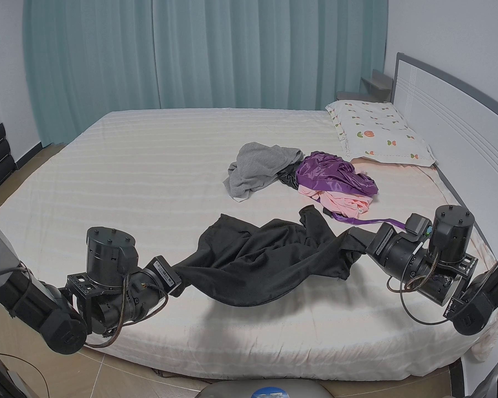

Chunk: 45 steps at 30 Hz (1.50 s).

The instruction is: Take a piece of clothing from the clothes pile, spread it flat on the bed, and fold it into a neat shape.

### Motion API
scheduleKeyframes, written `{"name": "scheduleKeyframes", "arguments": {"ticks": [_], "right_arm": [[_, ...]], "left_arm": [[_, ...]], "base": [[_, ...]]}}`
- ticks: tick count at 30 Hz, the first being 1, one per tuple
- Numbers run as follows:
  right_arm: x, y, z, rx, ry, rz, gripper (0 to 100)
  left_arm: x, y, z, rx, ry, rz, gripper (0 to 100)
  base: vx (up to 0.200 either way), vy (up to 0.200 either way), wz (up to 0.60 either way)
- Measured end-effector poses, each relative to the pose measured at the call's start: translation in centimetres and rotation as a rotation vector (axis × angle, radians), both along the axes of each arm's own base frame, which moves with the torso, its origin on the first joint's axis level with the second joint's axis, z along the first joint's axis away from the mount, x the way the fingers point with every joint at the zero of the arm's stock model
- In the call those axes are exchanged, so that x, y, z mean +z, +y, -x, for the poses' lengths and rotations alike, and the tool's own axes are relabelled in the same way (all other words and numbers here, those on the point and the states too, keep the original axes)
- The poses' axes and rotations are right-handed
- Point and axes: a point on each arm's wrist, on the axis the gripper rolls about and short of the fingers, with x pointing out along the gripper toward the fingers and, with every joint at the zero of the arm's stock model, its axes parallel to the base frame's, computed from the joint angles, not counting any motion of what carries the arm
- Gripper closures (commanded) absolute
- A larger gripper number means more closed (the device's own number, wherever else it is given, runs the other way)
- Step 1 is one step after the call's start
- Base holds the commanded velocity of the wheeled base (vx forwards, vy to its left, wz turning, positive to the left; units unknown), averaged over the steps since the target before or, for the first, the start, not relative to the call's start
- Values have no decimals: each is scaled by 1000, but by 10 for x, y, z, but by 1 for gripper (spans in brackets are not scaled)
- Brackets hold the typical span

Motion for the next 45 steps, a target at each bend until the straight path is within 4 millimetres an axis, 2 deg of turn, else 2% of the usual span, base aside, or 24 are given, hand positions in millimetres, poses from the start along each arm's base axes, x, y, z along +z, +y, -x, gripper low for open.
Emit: {"name": "scheduleKeyframes", "arguments": {"ticks": [45], "right_arm": [[7,-8,-5,-35,-55,-28,100]], "left_arm": [[13,2,8,-7,-32,27,100]], "base": [[0,200,0]]}}
